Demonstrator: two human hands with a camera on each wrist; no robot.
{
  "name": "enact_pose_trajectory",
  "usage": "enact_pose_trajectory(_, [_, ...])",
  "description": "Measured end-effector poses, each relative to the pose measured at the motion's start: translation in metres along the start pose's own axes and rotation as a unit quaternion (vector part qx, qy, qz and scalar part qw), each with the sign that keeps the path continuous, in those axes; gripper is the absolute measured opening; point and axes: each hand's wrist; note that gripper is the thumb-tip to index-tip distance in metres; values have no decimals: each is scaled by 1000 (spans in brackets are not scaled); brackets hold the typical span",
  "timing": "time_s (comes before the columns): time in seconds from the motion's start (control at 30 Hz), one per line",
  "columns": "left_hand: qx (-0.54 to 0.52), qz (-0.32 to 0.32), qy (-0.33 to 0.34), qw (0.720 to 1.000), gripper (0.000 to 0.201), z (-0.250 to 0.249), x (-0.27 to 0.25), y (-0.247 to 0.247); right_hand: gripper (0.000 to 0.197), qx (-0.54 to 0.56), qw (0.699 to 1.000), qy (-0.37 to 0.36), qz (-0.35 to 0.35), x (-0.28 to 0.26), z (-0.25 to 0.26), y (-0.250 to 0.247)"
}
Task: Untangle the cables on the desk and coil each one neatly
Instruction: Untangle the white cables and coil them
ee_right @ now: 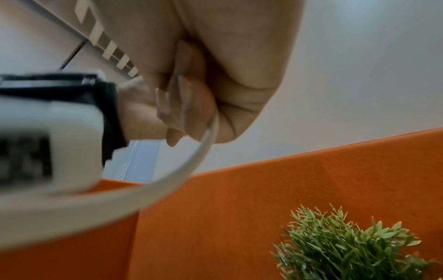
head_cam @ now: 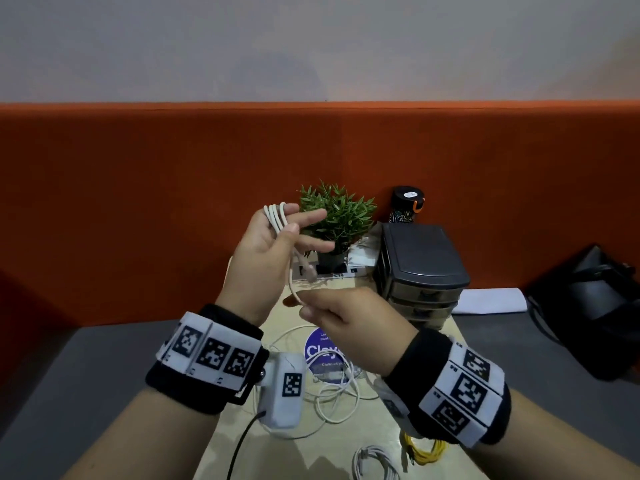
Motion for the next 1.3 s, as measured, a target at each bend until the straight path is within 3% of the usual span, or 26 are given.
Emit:
enact_pose_trajectory(0.07, [73, 4, 15, 997, 18, 6, -1, -2, 26, 3, 999, -45, -1, -2, 2, -6])
enact_pose_trajectory(0.17, [88, 16, 11, 996, 18, 13, 0, -4, 21, 17, 997, -69, -5, -3, 2, -14])
enact_pose_trajectory(0.3, [190, 58, 14, 980, 17, 17, -5, -4, 13, 56, 992, -75, -86, -1, 5, -34])
enact_pose_trajectory(0.47, [138, 163, -4, 977, 44, 15, -18, 3, 10, 132, 971, -109, -168, 7, -3, -67])
enact_pose_trajectory(0.57, [84, 199, -22, 976, 38, 11, -21, 5, 5, 181, 956, -115, -200, 14, -12, -71])
enact_pose_trajectory(0.63, [-1, 194, -33, 980, 25, 7, -21, 6, 8, 222, 944, -110, -216, 18, -18, -65])
enact_pose_trajectory(0.7, [-110, 186, -34, 976, 25, 4, -21, 8, 17, 281, 930, -90, -218, 22, -24, -54])
enact_pose_trajectory(0.8, [-226, 186, -39, 955, 26, 1, -19, 11, 33, 383, 909, -40, -163, 27, -30, -30])
enact_pose_trajectory(0.9, [-286, 159, -25, 945, 22, -3, -16, 9, 37, 439, 892, 60, -89, 24, -31, -5])
enact_pose_trajectory(1.0, [-261, 85, -4, 961, 24, -6, -9, 5, 35, 430, 899, 74, -48, 14, -31, 13])
enact_pose_trajectory(1.17, [-212, 19, 25, 977, 28, 1, -6, 8, 22, 215, 975, 39, -44, 6, -21, 12])
enact_pose_trajectory(1.23, [-180, 4, 37, 983, 25, 6, -6, 10, 36, 218, 973, 56, -57, 5, -19, 15])
enact_pose_trajectory(1.3, [-142, -4, 53, 988, 23, 8, -6, 12, 39, 285, 952, 81, -74, 4, -19, 18])
Point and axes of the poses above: each hand's wrist, its own x-axis towards the middle knuckle, its own y-axis out of the palm, z = x × y, and after that the axes turned 1 degree about -y, right-handed
